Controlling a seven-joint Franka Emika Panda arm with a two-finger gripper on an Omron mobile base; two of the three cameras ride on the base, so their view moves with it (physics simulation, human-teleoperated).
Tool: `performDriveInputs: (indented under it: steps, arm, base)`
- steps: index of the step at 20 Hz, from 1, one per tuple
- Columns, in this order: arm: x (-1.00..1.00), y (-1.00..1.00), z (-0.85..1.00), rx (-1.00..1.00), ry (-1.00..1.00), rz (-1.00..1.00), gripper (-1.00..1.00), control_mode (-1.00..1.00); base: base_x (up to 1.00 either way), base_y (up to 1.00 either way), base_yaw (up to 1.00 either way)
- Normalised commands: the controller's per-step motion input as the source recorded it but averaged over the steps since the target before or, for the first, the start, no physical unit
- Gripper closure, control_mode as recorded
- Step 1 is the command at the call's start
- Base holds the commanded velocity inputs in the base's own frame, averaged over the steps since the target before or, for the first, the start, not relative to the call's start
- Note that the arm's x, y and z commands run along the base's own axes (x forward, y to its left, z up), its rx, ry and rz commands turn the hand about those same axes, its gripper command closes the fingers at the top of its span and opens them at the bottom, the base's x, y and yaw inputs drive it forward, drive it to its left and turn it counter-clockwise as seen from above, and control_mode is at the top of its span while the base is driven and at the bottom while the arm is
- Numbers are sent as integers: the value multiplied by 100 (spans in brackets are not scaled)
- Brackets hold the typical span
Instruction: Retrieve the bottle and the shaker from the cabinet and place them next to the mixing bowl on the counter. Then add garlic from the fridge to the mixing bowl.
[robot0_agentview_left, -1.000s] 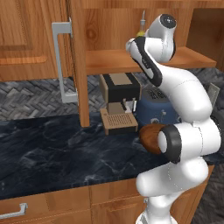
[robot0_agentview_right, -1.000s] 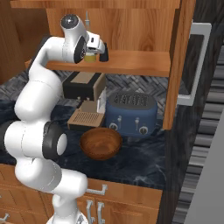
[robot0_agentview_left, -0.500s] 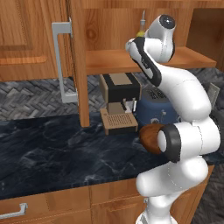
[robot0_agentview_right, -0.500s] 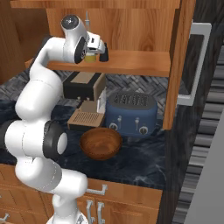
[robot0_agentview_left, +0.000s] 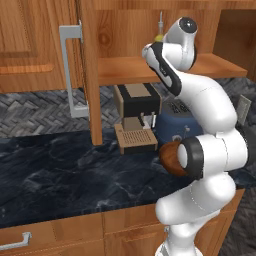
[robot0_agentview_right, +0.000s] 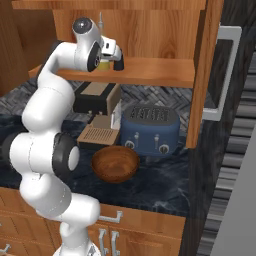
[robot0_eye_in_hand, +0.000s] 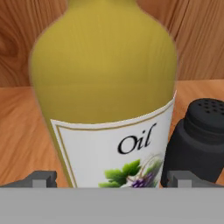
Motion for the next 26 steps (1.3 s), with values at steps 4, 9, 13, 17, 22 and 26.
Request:
performDriveInputs:
  steps: [4, 9, 13, 17, 22, 26]
  arm:
    - [3, 0, 0, 0, 0, 0, -100, -100]
    - [0, 0, 0, 0, 0, 0, 100, -100]
    - [0, 0, 0, 0, 0, 0, 100, -100]
    - [0, 0, 0, 0, 0, 0, 100, -100]
    - [-46, 0, -4, 0, 0, 0, 100, -100]
    - [-100, 0, -13, 0, 0, 0, 100, -100]
  base:
    - [0, 0, 0]
    - [0, 0, 0]
    - [0, 0, 0]
    - [0, 0, 0]
    - [0, 0, 0]
    - [0, 0, 0]
